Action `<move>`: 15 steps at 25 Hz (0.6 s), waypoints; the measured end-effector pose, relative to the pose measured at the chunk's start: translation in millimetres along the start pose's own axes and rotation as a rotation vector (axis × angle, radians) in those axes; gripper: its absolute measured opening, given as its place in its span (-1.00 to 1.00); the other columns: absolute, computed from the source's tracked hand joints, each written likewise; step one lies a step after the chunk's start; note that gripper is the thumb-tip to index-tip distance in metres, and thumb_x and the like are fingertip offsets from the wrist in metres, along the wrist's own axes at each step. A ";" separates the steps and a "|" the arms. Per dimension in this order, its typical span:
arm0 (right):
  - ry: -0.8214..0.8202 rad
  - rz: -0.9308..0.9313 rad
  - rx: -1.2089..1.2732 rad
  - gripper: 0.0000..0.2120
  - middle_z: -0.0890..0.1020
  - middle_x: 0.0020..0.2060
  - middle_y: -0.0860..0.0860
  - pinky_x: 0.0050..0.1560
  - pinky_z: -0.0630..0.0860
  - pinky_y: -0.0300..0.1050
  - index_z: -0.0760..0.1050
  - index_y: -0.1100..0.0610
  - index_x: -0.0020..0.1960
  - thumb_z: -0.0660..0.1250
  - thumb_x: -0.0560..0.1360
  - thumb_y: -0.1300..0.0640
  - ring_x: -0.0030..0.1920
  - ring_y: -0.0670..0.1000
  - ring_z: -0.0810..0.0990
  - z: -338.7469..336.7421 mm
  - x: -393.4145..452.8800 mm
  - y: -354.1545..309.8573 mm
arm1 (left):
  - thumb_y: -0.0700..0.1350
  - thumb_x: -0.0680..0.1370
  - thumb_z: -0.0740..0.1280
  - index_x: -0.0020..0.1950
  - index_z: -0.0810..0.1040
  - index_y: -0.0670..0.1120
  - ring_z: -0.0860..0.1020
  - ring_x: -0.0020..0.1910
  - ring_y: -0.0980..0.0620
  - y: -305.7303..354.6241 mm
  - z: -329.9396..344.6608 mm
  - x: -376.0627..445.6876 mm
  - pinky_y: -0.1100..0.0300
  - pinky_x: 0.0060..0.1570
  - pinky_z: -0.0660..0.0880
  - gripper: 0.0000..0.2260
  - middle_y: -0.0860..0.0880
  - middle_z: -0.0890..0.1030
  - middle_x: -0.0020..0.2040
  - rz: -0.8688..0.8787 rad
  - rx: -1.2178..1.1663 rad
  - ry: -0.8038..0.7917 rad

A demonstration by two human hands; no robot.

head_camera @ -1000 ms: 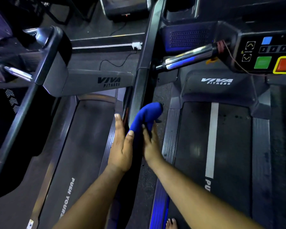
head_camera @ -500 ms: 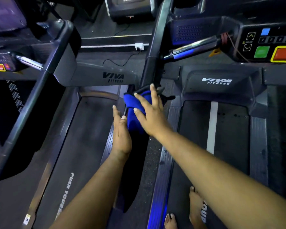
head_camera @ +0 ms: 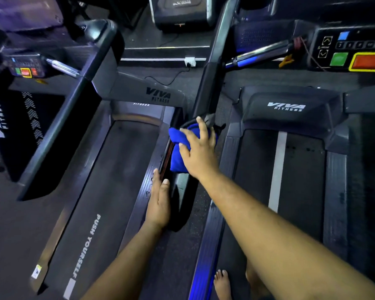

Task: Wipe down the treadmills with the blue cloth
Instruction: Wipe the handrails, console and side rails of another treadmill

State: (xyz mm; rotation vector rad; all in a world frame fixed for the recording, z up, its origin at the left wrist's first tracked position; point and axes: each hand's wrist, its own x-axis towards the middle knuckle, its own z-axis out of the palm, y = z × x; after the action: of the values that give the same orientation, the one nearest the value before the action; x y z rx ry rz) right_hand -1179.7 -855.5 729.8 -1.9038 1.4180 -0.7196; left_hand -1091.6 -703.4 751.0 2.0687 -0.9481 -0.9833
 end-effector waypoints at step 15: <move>-0.082 0.141 0.264 -0.65 0.35 0.33 0.16 0.34 0.23 -0.27 0.43 0.20 0.35 0.31 0.58 0.21 0.31 0.15 0.44 -35.6 -203.1 -34.4 | 0.37 0.40 0.23 0.47 0.43 -0.03 0.28 0.52 -0.03 -16.1 -38.6 -106.4 0.05 0.48 0.25 -0.25 -0.08 0.38 0.49 0.166 0.314 -0.180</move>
State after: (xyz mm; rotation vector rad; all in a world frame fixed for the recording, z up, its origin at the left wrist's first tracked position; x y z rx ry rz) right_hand -1239.3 -659.1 769.3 -1.5967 1.3206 -0.7144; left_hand -1103.0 -598.9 795.8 2.1335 -1.4213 -0.9956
